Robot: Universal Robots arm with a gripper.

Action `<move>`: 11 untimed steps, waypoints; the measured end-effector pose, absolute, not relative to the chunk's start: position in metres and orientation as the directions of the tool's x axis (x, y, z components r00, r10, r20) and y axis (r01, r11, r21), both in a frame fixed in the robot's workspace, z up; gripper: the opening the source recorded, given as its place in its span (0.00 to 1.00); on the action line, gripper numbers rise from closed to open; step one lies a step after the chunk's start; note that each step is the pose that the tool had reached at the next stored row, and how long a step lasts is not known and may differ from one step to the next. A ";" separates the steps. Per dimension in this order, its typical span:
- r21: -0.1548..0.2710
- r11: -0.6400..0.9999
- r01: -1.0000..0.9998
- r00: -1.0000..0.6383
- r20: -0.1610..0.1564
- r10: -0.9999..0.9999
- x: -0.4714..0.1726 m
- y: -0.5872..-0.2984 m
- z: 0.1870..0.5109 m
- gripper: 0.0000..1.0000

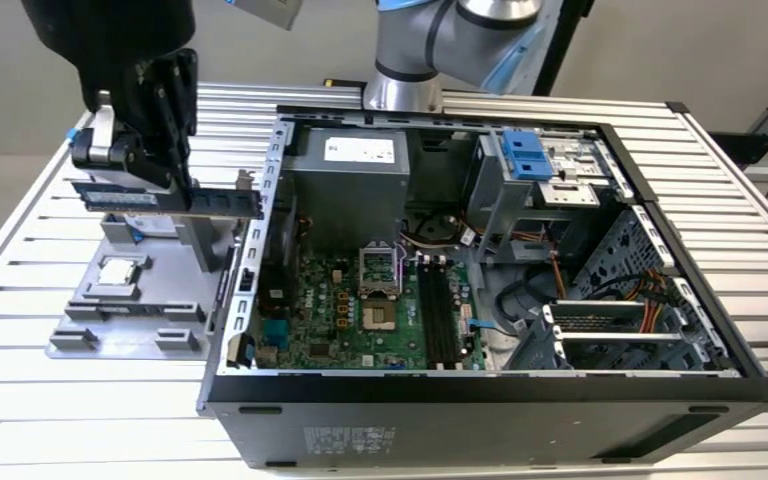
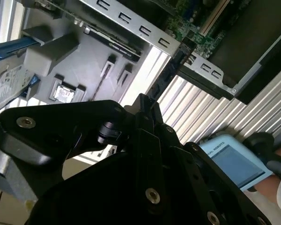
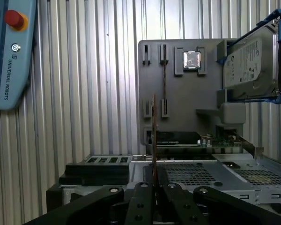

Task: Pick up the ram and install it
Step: 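Pick up the ram and move it above insertion slot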

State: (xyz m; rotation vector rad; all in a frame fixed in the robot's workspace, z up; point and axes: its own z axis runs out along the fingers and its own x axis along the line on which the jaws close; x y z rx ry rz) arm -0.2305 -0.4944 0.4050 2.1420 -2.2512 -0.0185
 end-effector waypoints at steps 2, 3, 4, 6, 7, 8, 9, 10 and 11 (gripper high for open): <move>0.032 0.050 -0.998 -0.049 0.016 -0.999 -0.227 -0.494 0.405 0.00; 0.032 0.050 -0.998 -0.049 0.016 -0.999 -0.225 -0.494 0.405 0.00; 0.032 0.050 -0.998 -0.049 0.016 -0.999 -0.224 -0.494 0.405 0.00; 0.032 0.050 -0.998 -0.049 0.017 -0.999 -0.220 -0.495 0.405 0.00; 0.032 0.050 -0.998 -0.049 0.016 -0.999 -0.219 -0.495 0.405 0.00; 0.033 0.050 -0.998 -0.049 0.016 -0.999 -0.217 -0.495 0.405 0.00; 0.033 0.050 -0.998 -0.049 0.017 -0.999 -0.216 -0.495 0.405 0.00; 0.033 0.050 -0.998 -0.049 0.016 -0.999 -0.214 -0.495 0.405 0.00; 0.033 0.050 -0.998 -0.049 0.016 -0.999 -0.212 -0.495 0.405 0.00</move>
